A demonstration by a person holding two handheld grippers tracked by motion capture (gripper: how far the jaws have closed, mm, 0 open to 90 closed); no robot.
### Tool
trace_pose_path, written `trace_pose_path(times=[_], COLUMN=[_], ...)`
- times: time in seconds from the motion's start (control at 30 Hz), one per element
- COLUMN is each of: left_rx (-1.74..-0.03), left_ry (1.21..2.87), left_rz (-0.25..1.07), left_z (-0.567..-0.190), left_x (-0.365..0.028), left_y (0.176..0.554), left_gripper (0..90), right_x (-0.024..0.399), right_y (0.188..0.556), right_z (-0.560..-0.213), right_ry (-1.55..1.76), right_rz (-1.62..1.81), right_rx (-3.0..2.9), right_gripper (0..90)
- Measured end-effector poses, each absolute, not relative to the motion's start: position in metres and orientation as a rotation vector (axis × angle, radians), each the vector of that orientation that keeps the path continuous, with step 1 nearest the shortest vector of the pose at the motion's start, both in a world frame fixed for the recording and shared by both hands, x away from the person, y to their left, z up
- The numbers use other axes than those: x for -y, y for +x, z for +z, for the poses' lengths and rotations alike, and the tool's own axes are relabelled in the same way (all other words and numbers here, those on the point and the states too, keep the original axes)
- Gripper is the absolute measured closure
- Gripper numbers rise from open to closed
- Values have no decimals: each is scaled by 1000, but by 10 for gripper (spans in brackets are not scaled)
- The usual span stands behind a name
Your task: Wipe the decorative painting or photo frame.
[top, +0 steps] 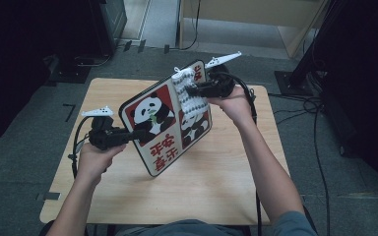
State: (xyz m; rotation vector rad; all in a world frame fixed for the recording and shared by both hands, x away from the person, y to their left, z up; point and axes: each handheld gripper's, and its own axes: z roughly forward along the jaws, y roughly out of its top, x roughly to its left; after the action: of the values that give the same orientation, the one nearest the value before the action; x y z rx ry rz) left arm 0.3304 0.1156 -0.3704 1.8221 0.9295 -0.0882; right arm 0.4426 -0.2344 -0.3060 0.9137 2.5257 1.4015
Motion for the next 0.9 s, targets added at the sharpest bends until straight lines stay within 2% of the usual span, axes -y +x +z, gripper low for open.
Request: trace_pose_path(times=[0.9], left_rx=[-930], left_ry=[1823], left_rz=[-88], left_z=[-370], left_x=[-115], left_y=[331], left_gripper=[755], right_x=[242], right_y=[439], right_z=[-334], right_ry=[963], right_rz=[1392], right_rx=[-2554], right_gripper=[756])
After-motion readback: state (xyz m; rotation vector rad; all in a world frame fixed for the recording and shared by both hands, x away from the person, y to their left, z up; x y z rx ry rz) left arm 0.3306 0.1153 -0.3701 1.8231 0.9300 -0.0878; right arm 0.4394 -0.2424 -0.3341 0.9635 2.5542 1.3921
